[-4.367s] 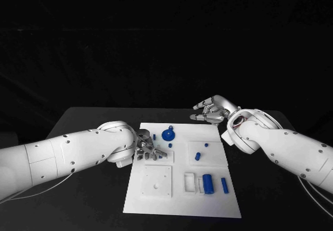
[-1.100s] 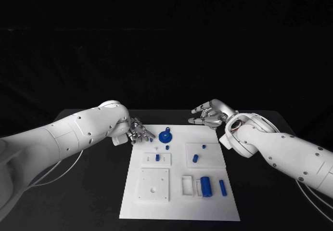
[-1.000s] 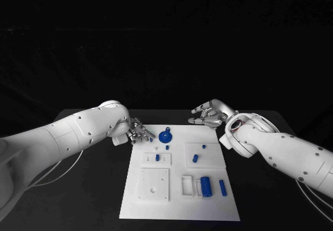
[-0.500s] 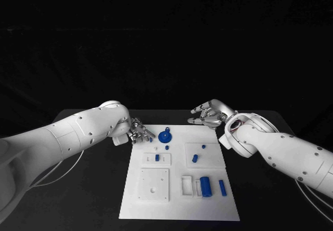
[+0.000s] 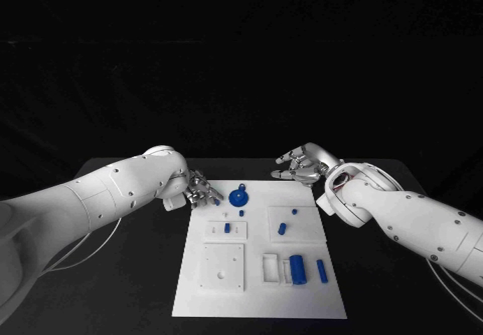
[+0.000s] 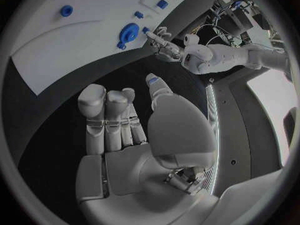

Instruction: Assemble the parts on the task board

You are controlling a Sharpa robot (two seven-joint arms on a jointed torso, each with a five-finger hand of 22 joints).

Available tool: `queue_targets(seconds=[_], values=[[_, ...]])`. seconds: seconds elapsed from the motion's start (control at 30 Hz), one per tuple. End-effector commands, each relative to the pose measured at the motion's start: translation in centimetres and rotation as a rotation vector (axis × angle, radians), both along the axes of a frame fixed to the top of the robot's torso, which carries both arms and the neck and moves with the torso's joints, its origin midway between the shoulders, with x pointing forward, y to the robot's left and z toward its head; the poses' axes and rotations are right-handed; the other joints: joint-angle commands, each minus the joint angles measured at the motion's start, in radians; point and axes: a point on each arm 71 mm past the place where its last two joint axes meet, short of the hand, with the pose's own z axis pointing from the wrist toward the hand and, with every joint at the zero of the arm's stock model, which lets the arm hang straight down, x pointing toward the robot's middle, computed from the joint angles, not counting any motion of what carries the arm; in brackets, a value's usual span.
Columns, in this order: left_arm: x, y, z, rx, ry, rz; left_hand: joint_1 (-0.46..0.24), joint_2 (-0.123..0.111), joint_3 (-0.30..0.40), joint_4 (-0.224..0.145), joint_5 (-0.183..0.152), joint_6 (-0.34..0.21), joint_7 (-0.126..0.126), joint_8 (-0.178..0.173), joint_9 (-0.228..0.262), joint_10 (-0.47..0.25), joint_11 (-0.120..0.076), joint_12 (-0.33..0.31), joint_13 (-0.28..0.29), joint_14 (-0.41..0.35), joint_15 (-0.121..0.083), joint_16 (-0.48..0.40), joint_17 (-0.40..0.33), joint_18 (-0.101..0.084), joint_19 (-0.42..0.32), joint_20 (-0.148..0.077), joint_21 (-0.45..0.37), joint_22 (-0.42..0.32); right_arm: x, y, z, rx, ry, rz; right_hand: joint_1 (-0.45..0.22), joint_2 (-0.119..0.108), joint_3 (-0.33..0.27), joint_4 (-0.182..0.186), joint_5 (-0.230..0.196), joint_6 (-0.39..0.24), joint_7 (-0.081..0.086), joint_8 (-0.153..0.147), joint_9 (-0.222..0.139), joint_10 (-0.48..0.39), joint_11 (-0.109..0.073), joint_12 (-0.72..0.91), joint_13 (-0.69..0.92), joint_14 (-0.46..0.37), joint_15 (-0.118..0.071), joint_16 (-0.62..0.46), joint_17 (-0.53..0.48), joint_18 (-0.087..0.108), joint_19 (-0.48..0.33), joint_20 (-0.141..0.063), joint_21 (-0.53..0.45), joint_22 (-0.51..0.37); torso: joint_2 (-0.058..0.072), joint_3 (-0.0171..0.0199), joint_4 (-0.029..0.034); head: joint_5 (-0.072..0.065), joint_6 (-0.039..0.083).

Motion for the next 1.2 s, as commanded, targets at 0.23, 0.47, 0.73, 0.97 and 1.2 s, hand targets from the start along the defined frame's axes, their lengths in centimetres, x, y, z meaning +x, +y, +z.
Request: queue_targets(seconds=[0.23,0.47,0.73,0.97,1.2], values=[[-0.2,-0.4,-0.2,-0.028,0.001,-0.013,0.071,0.027,0.025,-0.053,0.016,0.032,-0.009,0.008,0.020,0.019,-0.003,-0.002,-0.001,-0.008,-0.008,0.004,-0.001,-0.010,-0.002,-0.006,0.008,0.020,0.0,0.2,0.0,0.000,-0.001,0.010,-0.004,0.007,0.001,0.003,0.005,-0.006,0.000,-0.002,0.000,-0.005,-0.001,-0.003,-0.001,-0.004,-0.004,-0.003,-0.001,0.005,0.004,0.000,-0.005,0.104,-0.001,-0.0009,0.0015,0.004,-0.001],[-0.1,-0.5,0.0,-0.062,-0.046,0.013,0.109,0.033,0.038,-0.084,0.038,0.061,-0.020,0.023,0.068,0.023,-0.010,-0.003,-0.003,-0.001,-0.013,0.003,-0.002,-0.010,0.003,-0.011,0.014,0.020,0.0,0.2,0.0,-0.001,0.002,0.010,-0.007,0.010,0.001,0.006,0.007,-0.005,0.000,-0.002,0.000,-0.005,-0.001,-0.002,-0.001,-0.004,-0.004,-0.003,-0.001,0.005,0.004,0.000,-0.006,0.104,-0.002,-0.0018,0.0014,0.006,-0.001],[-0.5,-0.4,0.2,-0.093,-0.083,0.052,0.090,0.023,0.075,-0.119,0.112,0.087,-0.032,0.039,0.174,0.040,-0.024,-0.003,-0.007,0.024,-0.022,0.000,0.005,-0.009,0.017,-0.020,0.029,0.020,0.0,0.2,0.0,-0.001,0.004,0.010,-0.007,0.010,0.001,0.006,0.007,-0.005,0.000,-0.002,0.000,-0.005,-0.001,-0.002,-0.001,-0.004,-0.004,-0.003,-0.001,0.005,0.004,0.000,-0.006,0.104,-0.001,-0.0017,0.0031,0.008,0.001],[-1.4,0.2,0.3,-0.106,-0.096,0.089,0.051,0.002,0.124,-0.143,0.174,0.101,-0.041,0.030,0.270,0.044,-0.031,0.018,-0.011,0.042,-0.028,-0.002,0.020,-0.010,0.022,-0.026,0.046,0.020,0.0,0.0,0.0,0.000,0.005,0.008,-0.007,0.010,0.001,0.006,0.007,-0.005,0.000,-0.002,0.000,-0.005,-0.001,-0.002,-0.001,-0.004,-0.004,-0.003,-0.001,0.005,0.004,0.000,-0.006,0.104,-0.004,0.0008,0.0059,0.013,0.002],[-2.8,0.8,0.6,-0.124,-0.097,0.098,0.035,-0.012,0.137,-0.146,0.204,0.124,-0.047,0.021,0.294,0.047,-0.036,0.039,-0.019,0.058,-0.032,-0.006,0.031,-0.012,0.028,-0.031,0.057,0.020,0.0,-0.1,0.0,-0.001,0.004,0.005,-0.007,0.010,0.001,0.006,0.007,-0.005,0.000,-0.002,0.000,-0.005,-0.001,-0.002,-0.001,-0.004,-0.004,-0.003,-0.001,0.005,0.004,0.000,-0.006,0.104,-0.008,0.0011,0.0108,0.013,0.000]])
